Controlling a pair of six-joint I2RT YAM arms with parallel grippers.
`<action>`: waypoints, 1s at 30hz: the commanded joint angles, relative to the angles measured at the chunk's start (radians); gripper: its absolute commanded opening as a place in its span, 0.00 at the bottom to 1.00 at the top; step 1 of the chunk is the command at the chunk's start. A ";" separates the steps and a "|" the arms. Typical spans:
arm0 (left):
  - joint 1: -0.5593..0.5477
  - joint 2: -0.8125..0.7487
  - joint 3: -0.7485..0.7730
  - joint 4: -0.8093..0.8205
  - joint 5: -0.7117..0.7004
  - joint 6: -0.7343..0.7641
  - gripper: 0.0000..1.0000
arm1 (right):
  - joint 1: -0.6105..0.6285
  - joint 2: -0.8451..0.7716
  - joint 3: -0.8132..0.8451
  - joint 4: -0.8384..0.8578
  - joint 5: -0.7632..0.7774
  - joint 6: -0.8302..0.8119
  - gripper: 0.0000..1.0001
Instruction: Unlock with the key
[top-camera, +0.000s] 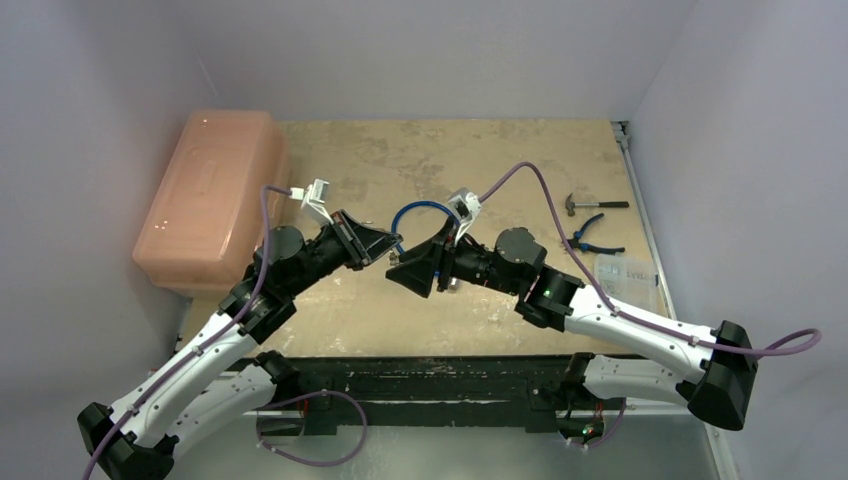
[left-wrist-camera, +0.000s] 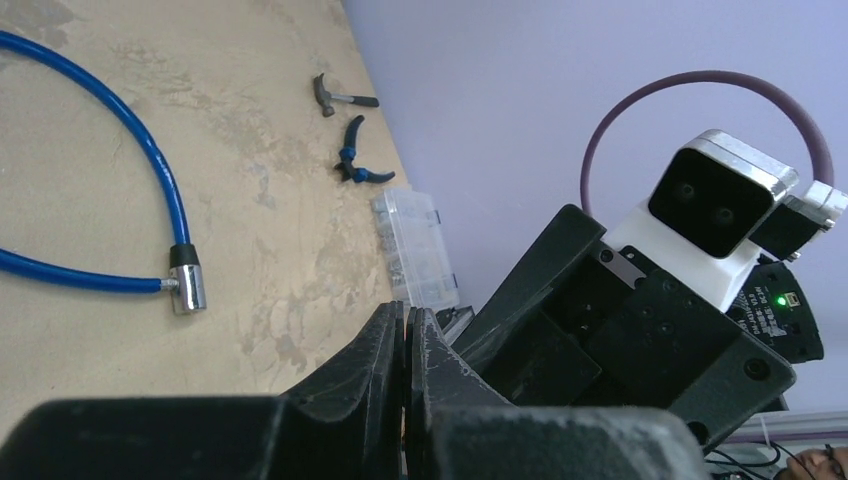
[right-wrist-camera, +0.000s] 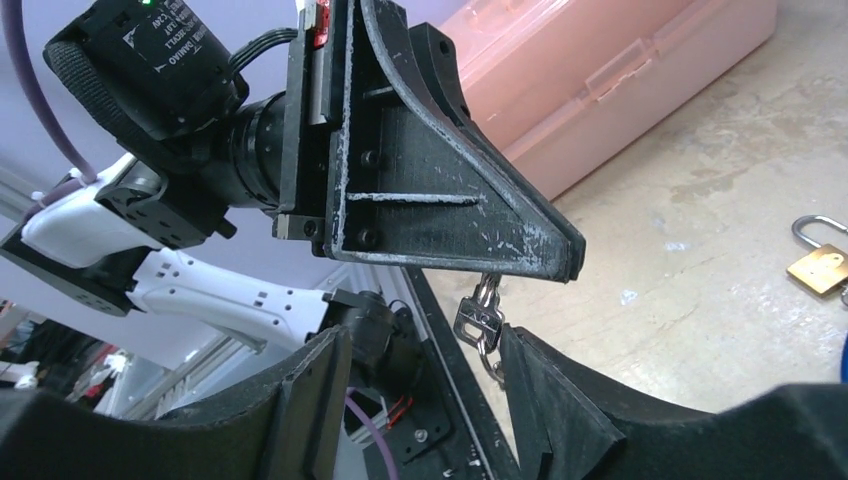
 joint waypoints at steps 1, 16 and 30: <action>0.004 -0.022 0.039 0.089 0.018 0.025 0.00 | -0.004 0.009 0.040 0.076 -0.040 0.022 0.61; 0.005 -0.033 0.027 0.116 0.024 0.022 0.00 | -0.004 0.035 0.048 0.103 -0.052 0.045 0.50; 0.006 -0.046 0.011 0.120 0.020 0.019 0.00 | -0.022 0.046 0.056 0.149 -0.090 0.094 0.52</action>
